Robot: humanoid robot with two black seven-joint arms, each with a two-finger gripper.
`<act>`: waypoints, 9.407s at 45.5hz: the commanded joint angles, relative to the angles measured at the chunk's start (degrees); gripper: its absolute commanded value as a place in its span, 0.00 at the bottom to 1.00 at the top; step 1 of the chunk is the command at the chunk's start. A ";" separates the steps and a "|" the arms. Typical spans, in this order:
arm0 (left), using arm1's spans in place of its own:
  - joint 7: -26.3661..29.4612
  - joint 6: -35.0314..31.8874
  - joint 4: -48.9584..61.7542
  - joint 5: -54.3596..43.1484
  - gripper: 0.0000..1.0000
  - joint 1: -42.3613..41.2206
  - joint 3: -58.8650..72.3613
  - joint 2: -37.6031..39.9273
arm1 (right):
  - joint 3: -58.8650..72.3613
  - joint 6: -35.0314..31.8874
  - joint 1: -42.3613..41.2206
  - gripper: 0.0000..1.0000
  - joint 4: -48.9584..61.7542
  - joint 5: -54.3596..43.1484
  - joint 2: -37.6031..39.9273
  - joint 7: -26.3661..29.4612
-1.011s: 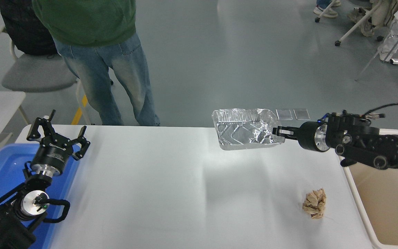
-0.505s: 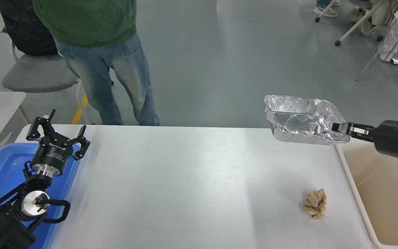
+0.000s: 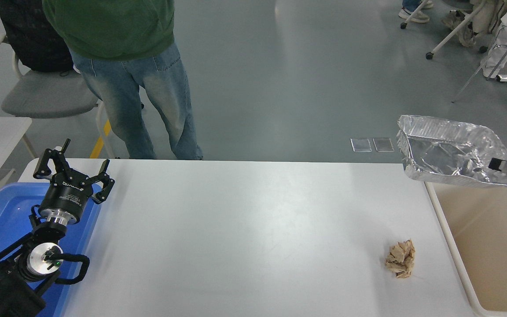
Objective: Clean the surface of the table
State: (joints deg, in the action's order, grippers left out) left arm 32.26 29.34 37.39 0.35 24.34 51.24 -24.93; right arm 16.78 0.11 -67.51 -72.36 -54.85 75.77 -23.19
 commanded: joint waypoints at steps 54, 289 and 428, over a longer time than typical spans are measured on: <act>0.00 0.01 -0.04 0.00 0.99 0.00 0.00 -0.03 | -0.17 15.27 40.70 0.00 79.31 31.21 -54.85 6.32; 0.00 -0.08 -0.04 0.00 0.99 0.18 -0.09 -0.03 | -57.65 -5.47 45.18 1.00 6.98 44.85 -33.33 4.21; 0.00 -0.08 -0.04 0.00 0.99 0.09 -0.09 -0.03 | -19.06 5.08 29.98 1.00 0.73 -16.43 -32.35 25.92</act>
State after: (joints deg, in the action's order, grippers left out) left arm 32.26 29.27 37.36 0.35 24.48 51.15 -24.89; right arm -2.63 3.10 -38.13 -73.20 -71.23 45.52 2.72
